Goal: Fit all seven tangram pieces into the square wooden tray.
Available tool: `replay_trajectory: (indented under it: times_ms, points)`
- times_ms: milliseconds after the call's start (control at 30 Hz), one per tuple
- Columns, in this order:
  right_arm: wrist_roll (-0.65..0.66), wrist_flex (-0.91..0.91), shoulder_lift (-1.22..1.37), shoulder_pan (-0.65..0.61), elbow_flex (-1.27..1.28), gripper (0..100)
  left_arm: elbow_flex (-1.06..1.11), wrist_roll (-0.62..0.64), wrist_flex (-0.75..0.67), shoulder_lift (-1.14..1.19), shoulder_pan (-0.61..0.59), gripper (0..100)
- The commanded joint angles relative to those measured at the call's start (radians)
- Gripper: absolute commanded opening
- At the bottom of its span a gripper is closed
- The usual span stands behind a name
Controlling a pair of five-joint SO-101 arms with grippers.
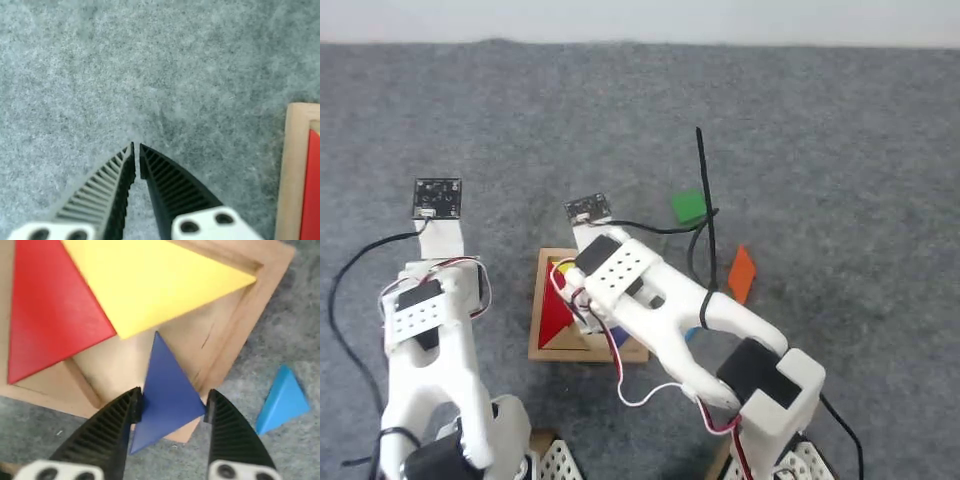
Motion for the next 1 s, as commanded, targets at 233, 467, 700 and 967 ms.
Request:
replay_trajectory:
  times_ms: [233,467,700,967]
  points:
    - [0.057,0.097,-0.074,-0.025,-0.103,30.5,-0.01,0.009,-0.02,-0.003,0.002,2]
    - [0.319,0.283,-0.076,0.047,-0.224,20.2,-0.01,0.009,-0.018,-0.003,0.002,2]
    - [0.733,0.466,-0.214,0.196,-0.293,14.7,-0.01,0.009,-0.018,-0.003,0.002,2]
    - [0.947,0.278,-0.935,0.211,0.189,14.6,-0.01,0.009,-0.02,-0.003,0.002,2]
